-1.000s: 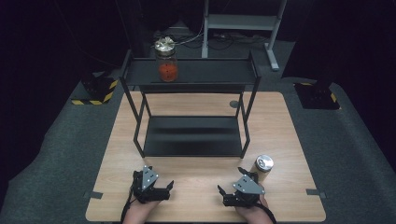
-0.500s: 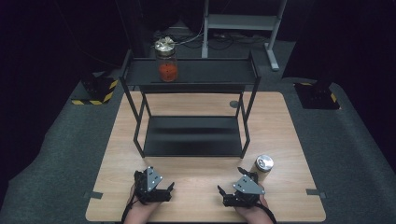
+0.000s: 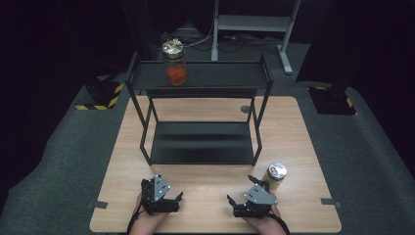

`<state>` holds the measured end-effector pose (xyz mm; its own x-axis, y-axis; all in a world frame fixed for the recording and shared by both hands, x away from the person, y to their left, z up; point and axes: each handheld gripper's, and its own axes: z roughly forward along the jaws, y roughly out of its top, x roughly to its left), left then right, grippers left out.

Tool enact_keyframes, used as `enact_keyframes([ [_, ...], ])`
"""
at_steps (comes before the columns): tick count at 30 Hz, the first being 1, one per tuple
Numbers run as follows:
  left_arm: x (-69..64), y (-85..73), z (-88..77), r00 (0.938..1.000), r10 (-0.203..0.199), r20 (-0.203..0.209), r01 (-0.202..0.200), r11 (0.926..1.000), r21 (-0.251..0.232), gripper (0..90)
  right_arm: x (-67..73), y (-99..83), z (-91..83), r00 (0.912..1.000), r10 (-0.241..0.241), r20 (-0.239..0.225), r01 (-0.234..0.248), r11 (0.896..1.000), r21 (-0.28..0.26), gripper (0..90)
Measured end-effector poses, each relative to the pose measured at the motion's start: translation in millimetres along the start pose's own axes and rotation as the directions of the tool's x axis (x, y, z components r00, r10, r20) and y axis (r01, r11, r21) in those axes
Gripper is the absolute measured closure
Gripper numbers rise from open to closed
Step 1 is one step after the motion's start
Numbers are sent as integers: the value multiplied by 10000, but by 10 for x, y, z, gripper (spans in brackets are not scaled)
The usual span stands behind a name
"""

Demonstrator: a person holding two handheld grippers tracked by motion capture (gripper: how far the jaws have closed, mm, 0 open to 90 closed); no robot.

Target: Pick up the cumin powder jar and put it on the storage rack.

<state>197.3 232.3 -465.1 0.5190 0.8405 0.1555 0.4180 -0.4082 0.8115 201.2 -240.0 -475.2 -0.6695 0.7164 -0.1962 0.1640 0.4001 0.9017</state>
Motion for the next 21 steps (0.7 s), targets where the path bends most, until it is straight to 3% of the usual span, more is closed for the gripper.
enact_keyframes([
  [13,-4,-14,-8,9996,240,113,-239,9997,-89,8,-65,164,-266,9998,-57,196,84,9900,-1407,0],
  [21,15,-12,-7,9996,198,190,-197,9998,-81,8,-177,155,-363,9980,153,614,-52,9868,-1622,0],
])
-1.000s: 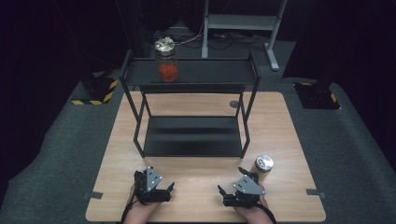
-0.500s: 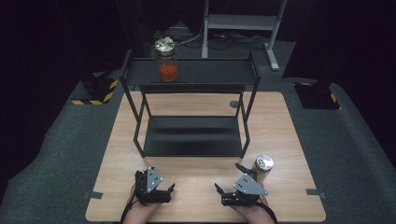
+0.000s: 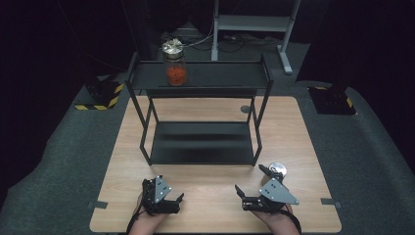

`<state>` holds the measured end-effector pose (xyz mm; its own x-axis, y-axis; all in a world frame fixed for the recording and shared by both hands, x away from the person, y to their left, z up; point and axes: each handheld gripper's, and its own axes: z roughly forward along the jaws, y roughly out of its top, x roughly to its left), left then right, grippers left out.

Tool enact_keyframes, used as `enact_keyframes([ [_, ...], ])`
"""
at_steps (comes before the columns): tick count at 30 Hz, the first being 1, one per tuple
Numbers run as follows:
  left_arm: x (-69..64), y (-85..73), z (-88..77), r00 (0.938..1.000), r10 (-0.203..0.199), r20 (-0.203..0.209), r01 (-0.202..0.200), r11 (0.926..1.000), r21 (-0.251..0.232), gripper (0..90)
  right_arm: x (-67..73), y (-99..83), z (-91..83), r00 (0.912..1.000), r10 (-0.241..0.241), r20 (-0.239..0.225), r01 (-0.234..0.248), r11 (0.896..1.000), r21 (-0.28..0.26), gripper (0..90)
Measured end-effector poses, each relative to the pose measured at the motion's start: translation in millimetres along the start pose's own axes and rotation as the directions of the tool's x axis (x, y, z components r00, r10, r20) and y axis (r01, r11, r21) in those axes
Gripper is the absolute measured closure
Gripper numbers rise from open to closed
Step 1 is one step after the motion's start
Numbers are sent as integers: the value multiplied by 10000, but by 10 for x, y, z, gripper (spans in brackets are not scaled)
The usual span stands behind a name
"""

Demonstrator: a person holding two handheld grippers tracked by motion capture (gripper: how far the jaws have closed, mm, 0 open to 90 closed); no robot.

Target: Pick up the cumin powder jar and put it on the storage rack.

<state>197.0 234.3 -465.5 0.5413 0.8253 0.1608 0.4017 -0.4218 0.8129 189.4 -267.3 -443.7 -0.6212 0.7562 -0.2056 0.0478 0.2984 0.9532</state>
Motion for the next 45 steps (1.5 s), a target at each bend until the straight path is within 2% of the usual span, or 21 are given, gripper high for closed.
enact_keyframes([
  [2,3,-2,0,10000,-12,14,12,10000,-11,8,-16,-3,-9,10000,2,73,-2,10000,-20,0],
  [5,6,-9,-3,10000,-35,31,35,10000,-51,8,-65,-15,-52,9987,114,503,-110,9999,-68,0],
  [8,1,-13,-6,10000,6,26,-6,10000,-72,8,-93,-23,-71,9975,201,679,-196,9998,-85,0],
  [17,-9,-18,-7,10000,80,24,-80,9999,-104,8,-216,-92,-127,9890,493,1398,-503,9987,40,0],
  [32,-13,-24,-10,9999,141,27,-141,9998,-139,8,-261,-221,-126,9744,920,2049,-1019,9941,381,0],
  [40,-18,-26,-14,9997,224,13,-224,9996,-150,8,-296,-307,-105,9682,1323,2122,-1475,9874,577,0],
  [45,-35,-28,-13,9996,285,-19,-285,9995,-167,8,-335,-369,-109,9627,1682,2119,-1839,9813,566,52],
])
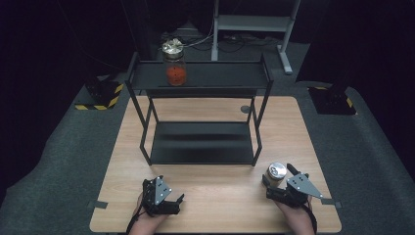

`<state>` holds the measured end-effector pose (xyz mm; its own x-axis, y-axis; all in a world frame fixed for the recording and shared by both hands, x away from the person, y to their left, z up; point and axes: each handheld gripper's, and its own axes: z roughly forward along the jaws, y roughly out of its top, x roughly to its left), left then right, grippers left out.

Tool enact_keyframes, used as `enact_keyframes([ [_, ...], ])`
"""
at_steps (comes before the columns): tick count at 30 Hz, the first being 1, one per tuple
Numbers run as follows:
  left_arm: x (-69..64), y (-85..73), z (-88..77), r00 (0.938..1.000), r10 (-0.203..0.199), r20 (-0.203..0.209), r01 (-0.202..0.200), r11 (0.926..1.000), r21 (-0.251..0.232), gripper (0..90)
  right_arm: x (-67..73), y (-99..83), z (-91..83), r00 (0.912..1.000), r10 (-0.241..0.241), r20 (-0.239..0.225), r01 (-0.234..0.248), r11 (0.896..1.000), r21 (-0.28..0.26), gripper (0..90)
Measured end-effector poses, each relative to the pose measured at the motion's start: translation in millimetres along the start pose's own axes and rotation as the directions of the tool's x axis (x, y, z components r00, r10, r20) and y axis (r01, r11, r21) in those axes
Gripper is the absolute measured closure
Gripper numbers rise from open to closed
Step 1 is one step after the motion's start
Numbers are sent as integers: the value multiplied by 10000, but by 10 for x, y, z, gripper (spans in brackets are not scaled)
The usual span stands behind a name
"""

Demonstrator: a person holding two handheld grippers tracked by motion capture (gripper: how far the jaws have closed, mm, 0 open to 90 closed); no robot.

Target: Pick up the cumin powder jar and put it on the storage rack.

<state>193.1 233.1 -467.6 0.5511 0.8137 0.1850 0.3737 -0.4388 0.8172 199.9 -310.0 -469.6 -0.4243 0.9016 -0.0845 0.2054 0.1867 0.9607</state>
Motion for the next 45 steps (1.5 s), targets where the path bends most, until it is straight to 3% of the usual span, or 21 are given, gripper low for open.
enact_keyframes([
  [16,-4,-3,-3,10000,-9,-30,9,10000,-14,8,-136,-143,-23,9971,647,-397,-658,9975,-269,325],
  [31,-3,0,-2,10000,69,5,-69,10000,1,8,-139,-166,-27,9979,487,-433,-506,9977,-447,345],
  [37,-1,0,-2,9999,124,41,-124,9999,-4,8,-156,-130,-20,9976,458,-524,-478,9981,-377,346],
  [45,-4,2,-2,9996,248,95,-248,9997,5,9,-84,-18,-61,9971,192,-742,-245,9971,-720,346],
])
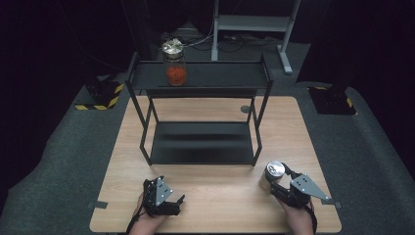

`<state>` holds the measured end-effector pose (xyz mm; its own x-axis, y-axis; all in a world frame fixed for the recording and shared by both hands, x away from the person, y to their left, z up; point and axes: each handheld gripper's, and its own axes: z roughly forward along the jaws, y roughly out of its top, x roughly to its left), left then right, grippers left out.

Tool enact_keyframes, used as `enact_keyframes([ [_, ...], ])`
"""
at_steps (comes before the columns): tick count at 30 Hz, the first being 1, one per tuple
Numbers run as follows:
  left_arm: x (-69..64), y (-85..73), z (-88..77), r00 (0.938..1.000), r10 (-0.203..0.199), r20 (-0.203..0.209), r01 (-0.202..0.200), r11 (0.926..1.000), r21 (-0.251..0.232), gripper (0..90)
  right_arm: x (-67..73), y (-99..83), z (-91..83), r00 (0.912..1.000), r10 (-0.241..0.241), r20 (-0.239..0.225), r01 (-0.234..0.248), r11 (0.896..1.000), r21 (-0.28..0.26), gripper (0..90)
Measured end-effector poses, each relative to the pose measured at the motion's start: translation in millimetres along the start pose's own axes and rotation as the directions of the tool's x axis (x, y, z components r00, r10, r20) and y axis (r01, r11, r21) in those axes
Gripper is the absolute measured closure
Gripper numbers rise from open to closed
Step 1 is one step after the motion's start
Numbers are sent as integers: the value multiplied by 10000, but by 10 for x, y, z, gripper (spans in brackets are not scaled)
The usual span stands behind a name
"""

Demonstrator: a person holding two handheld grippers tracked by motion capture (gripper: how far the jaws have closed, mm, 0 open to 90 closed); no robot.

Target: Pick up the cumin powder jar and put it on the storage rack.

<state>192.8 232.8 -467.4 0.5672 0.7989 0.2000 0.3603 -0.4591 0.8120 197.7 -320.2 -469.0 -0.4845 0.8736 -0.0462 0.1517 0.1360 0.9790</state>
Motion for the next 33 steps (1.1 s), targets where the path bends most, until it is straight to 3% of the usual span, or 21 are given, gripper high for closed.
enact_keyframes([
  [11,9,-11,-4,10000,21,60,-21,10000,-63,8,186,231,53,9976,-296,-633,267,9986,-463,346],
  [33,18,-16,-6,9998,120,173,-118,9999,-97,8,446,815,423,9849,-798,-1539,652,9931,-977,346],
])
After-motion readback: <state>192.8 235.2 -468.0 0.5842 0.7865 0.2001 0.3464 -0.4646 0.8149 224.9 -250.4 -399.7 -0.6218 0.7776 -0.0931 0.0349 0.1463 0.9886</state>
